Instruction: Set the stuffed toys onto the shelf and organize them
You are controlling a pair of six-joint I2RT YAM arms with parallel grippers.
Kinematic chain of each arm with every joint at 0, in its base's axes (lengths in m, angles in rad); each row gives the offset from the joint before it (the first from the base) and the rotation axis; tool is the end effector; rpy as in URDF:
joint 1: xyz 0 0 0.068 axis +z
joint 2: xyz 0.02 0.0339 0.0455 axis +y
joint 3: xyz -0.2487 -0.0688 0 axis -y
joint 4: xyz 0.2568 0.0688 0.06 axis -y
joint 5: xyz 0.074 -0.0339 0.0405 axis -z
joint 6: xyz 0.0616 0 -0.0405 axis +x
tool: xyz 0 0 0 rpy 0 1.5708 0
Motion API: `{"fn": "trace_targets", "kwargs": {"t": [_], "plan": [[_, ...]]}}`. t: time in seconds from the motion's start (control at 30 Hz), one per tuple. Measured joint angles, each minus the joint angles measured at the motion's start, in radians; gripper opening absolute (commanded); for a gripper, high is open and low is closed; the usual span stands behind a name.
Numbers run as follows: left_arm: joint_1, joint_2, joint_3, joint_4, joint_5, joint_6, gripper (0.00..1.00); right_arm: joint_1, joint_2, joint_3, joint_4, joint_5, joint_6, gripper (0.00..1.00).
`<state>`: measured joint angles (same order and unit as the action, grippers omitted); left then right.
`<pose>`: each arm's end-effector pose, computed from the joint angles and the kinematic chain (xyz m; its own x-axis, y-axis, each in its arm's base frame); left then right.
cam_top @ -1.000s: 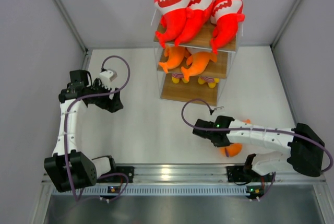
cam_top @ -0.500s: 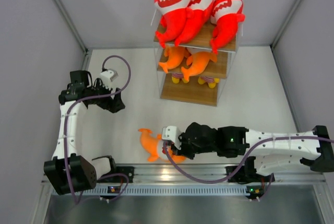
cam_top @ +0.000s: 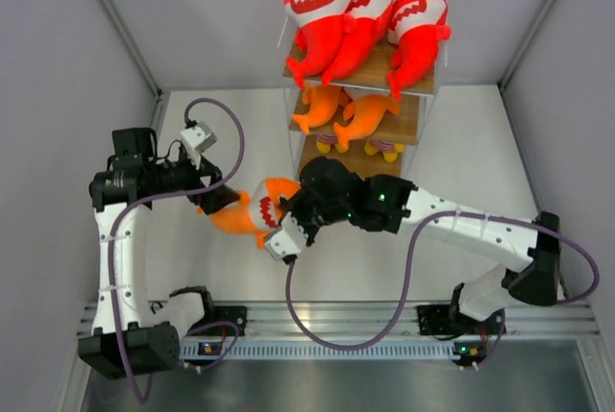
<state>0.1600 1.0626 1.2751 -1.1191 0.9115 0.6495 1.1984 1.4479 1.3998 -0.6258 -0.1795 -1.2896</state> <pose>0.2114 -0.0152 0.3556 -0.3872 0.3128 -0.8673 0.7755 0.6193 -0.1229 0.1186 0.3338 0.3239 0.8663 -0.3804 -0.3239 -0.4866 -0.4951 -0.7198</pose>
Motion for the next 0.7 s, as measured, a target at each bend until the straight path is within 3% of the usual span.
{"fn": "trace_targets", "kwargs": {"t": [0.2, 0.53, 0.7], "plan": [[-0.012, -0.022, 0.018, -0.048, 0.079, 0.048, 0.98, -0.031, 0.146, 0.226, -0.070, -0.002, -0.247, 0.00], [-0.029, -0.022, 0.018, -0.073, 0.117, 0.084, 0.98, -0.032, 0.203, 0.249, -0.003, 0.002, -0.504, 0.00], [-0.029, -0.012, 0.018, -0.076, 0.129, 0.095, 0.98, -0.032, 0.168, 0.167, 0.084, -0.021, -0.612, 0.00]]}}
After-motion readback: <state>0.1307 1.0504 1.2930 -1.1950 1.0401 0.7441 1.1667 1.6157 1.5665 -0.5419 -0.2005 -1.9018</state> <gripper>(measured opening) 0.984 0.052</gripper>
